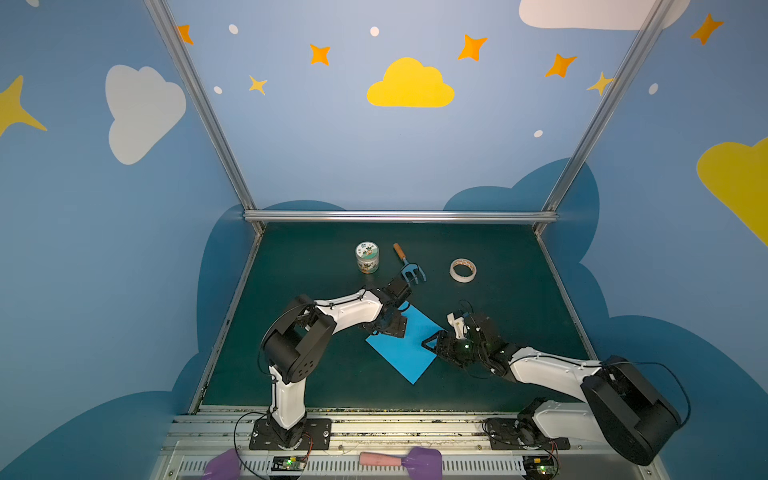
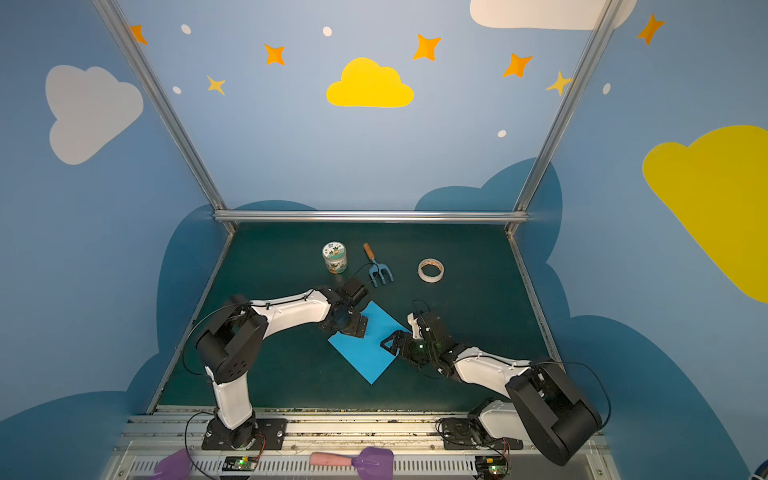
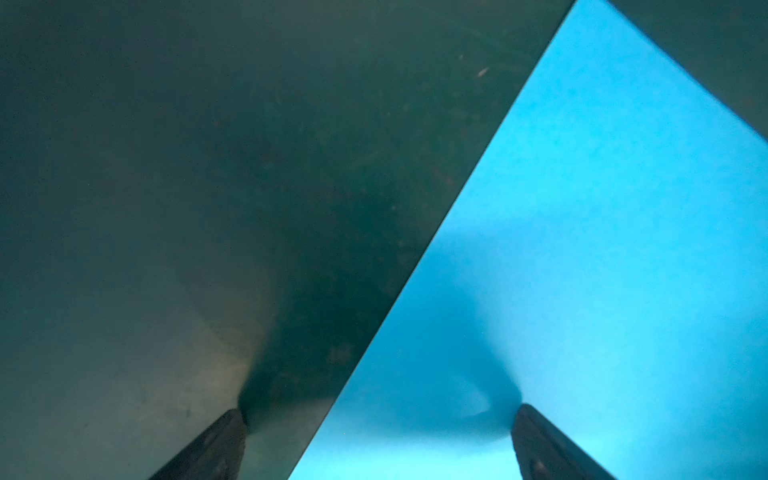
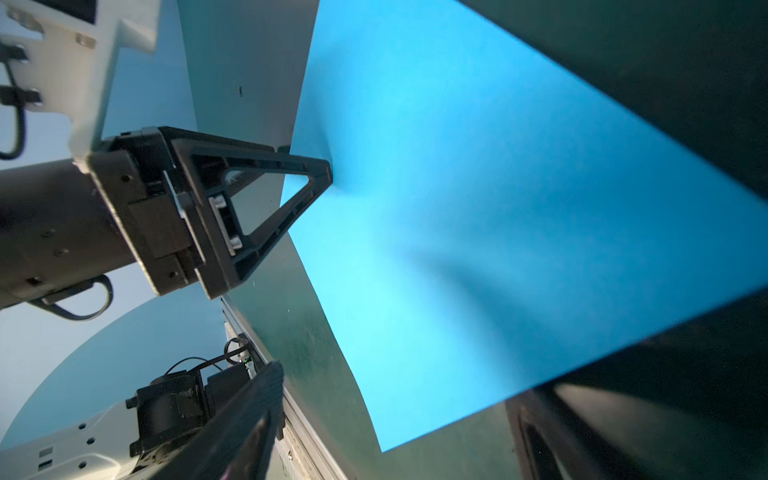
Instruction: Fold a paper plane with a square sheet of paper (fold left side to right side)
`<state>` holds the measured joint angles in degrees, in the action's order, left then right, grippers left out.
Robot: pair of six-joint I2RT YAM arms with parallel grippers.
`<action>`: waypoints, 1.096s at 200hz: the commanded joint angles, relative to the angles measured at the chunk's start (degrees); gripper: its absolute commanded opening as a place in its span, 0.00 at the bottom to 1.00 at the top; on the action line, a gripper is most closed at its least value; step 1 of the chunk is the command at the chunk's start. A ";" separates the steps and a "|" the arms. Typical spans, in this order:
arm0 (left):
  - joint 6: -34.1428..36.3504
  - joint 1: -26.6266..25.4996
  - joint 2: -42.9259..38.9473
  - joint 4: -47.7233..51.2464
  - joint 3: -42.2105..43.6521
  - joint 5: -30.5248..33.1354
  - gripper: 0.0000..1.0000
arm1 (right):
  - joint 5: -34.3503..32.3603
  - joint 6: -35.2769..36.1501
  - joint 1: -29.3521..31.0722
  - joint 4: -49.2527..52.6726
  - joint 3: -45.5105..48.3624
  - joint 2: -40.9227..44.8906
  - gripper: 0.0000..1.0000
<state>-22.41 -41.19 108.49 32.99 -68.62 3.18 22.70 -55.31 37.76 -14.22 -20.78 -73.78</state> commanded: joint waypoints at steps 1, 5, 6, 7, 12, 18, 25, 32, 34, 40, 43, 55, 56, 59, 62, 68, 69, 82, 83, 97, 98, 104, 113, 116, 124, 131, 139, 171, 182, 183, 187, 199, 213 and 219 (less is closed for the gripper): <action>-1.16 -0.87 5.24 -2.47 3.32 -1.82 1.00 | -2.44 0.06 0.21 1.73 -0.96 -0.71 0.82; -1.15 -0.89 5.23 -2.53 3.35 -1.86 1.00 | -2.33 0.30 0.20 1.65 -1.28 -1.22 0.82; -1.19 -0.85 5.28 -2.51 3.38 -1.90 1.00 | -2.28 0.38 0.21 1.61 -1.33 -1.30 0.82; -1.21 -0.88 5.26 -2.55 3.35 -1.93 1.00 | -2.25 0.47 0.21 1.54 -1.35 -1.42 0.82; -1.27 -0.91 5.31 -2.65 3.45 -1.95 1.00 | -2.22 0.63 0.21 1.23 -1.69 -2.06 0.82; -1.23 -0.91 5.33 -2.67 3.45 -1.95 1.00 | -2.14 0.64 0.21 0.50 -1.92 -2.89 0.82; -1.39 -0.91 5.26 -2.76 3.58 -1.95 1.00 | -2.18 0.49 0.14 -0.04 -2.22 -3.84 0.82; -1.45 -0.91 5.29 -2.90 3.79 -1.95 1.00 | -2.35 0.70 0.12 -0.28 -2.61 -4.53 0.82; -1.48 -0.91 5.32 -2.93 3.79 -1.95 1.00 | -2.43 0.77 0.12 -0.33 -2.72 -4.77 0.81; -1.41 -0.90 5.24 -3.01 4.00 -1.95 1.00 | -2.77 0.98 0.06 -0.27 -3.02 -5.26 0.81; -1.45 -0.86 5.18 -3.02 4.06 -1.99 1.00 | -2.96 1.03 0.02 -0.27 -3.19 -5.49 0.81; -1.41 -0.92 5.09 -3.10 4.20 -2.04 1.00 | -3.29 1.33 -0.57 -0.28 -3.68 -6.08 0.79; -1.45 -0.92 5.08 -3.11 4.24 -2.04 1.00 | -3.37 1.34 -0.62 -0.24 -3.71 -6.10 0.79; -1.40 -0.95 5.11 -3.11 4.29 -2.04 1.00 | -3.36 1.44 -0.78 -0.16 -3.89 -6.25 0.78; -1.43 -0.98 5.07 -3.07 4.35 -2.04 1.00 | -3.29 1.47 -0.98 -0.04 -4.04 -6.35 0.77; -1.40 -0.97 5.01 -3.11 4.41 -2.04 1.00 | -3.20 1.68 -1.25 0.11 -4.31 -6.64 0.75; -1.36 -0.99 4.95 -3.11 4.43 -2.04 1.00 | -3.15 1.73 -1.31 0.09 -4.38 -6.64 0.75; -1.47 -1.00 4.90 -3.15 4.55 -2.03 1.00 | -3.10 2.17 -1.76 0.75 -4.88 -7.07 0.69; -1.44 -1.00 4.90 -3.13 4.59 -2.03 1.00 | -3.05 2.19 -1.79 0.76 -4.93 -7.12 0.69; -1.40 -0.95 4.72 -3.15 4.58 -2.12 1.00 | -3.05 2.55 -2.04 1.49 -5.15 -7.27 0.63; -1.40 -0.97 4.72 -3.13 4.56 -2.12 1.00 | -3.07 2.56 -2.10 1.57 -5.11 -7.26 0.63; -1.34 -0.97 4.56 -3.08 4.54 -2.13 1.00 | -3.39 2.60 -2.22 1.96 -4.96 -7.15 0.62; -1.41 -0.93 4.35 -3.04 4.30 -2.13 1.00 | -3.94 2.72 -2.50 2.69 -4.81 -6.91 0.58; -1.44 -0.91 4.29 -3.03 4.21 -2.13 1.00 | -4.12 2.87 -2.63 3.03 -4.87 -6.85 0.55; -1.46 -0.91 4.05 -2.70 3.95 -2.21 1.00 | -4.37 3.33 -3.01 3.85 -5.08 -6.65 0.47; -1.46 -0.80 3.70 -2.39 3.52 -2.21 1.00 | -4.26 4.05 -3.57 4.82 -5.54 -6.68 0.40; -1.43 -0.59 2.99 -2.02 2.99 -2.29 1.00 | -3.85 5.40 -4.35 6.37 -6.56 -6.79 0.30; -1.35 1.66 -2.91 -1.28 1.64 -3.53 1.00 | -1.06 13.41 -7.86 17.13 -14.27 -5.17 0.00; -0.95 3.18 -5.78 -2.16 2.11 -5.17 1.00 | -0.36 17.01 -8.81 23.07 -18.51 -3.90 0.00; -0.91 3.38 -6.02 -2.24 2.14 -5.36 1.00 | -0.32 17.31 -8.87 23.65 -19.26 -3.78 0.00; -0.71 4.05 -7.50 -2.91 2.58 -6.32 1.00 | -0.17 19.02 -9.02 25.95 -21.30 -3.31 0.00; 0.55 6.18 -11.77 -6.25 4.33 -10.86 1.00 | 0.37 23.85 -9.35 33.03 -27.28 -2.32 0.00; 1.05 8.94 -17.18 -11.10 7.22 -16.87 1.00 | 2.35 30.05 -9.51 40.71 -34.89 -2.29 0.00; 1.18 10.27 -19.19 -13.16 8.43 -19.72 1.00 | 3.23 32.59 -9.53 44.60 -38.66 -2.60 0.00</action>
<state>-22.63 -34.89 97.41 27.73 -62.92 -5.23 22.17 -36.12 28.36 13.23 -47.77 -78.15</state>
